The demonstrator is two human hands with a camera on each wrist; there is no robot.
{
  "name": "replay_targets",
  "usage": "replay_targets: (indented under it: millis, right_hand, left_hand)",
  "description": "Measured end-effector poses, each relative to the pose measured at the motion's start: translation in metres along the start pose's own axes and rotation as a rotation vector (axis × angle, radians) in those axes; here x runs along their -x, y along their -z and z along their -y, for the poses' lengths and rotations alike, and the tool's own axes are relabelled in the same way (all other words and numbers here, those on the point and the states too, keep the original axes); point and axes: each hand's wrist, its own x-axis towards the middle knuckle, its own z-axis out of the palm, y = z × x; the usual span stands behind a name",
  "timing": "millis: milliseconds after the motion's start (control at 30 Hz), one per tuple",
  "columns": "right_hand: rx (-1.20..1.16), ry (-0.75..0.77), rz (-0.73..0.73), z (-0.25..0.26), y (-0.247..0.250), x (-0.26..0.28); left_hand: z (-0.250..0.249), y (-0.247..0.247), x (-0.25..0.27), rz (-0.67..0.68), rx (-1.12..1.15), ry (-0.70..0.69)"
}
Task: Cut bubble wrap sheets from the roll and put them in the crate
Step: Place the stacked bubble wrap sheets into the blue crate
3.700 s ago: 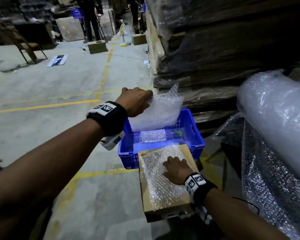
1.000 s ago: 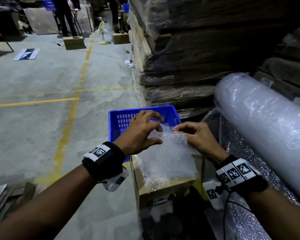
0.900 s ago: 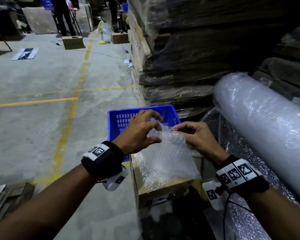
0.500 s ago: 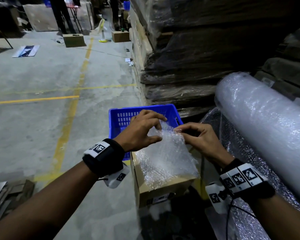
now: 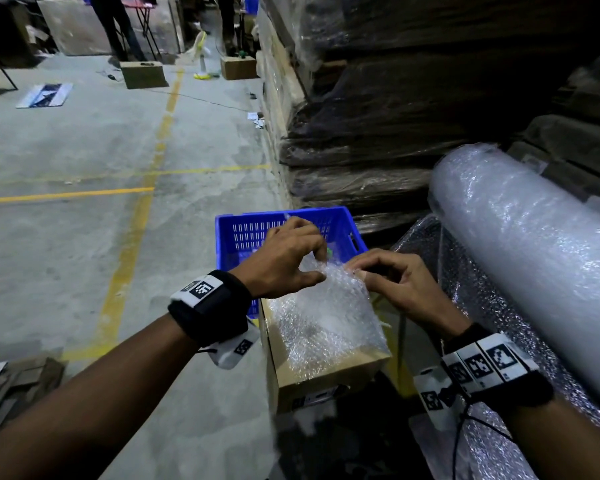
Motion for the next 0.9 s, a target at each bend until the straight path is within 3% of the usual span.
replay_targets:
  millis: [167,367,633,733,900]
  right_hand:
    - [-0.06,-0.106,-0.025,-0.003,-0.008,0.005]
    - [0.381,0.16,-0.181,-0.016,-0.015,-0.003]
    - [0.379,0.147,-0.186,-0.022,-0.015,-0.006]
    - [0.41,0.207,-0.169,-0.016,-0.018,-0.013]
    - [0.408,0.234,-0.245,-0.018,-0.015,-0.018]
  left_hand:
    - [0.001,0.0,-0.004,-0.058,-0.07,0.02]
    - [-0.001,-0.004,-0.006,-0.056,-0.163,0.025]
    - [-0.001,-0.001,-0.001,-0.051,-0.354,-0.056]
    - [-0.006,-0.001,-0.002,-0.034,-0.392,-0.082]
    - [-0.001,0.01,-0.002,-0.019,-0.413,0.048]
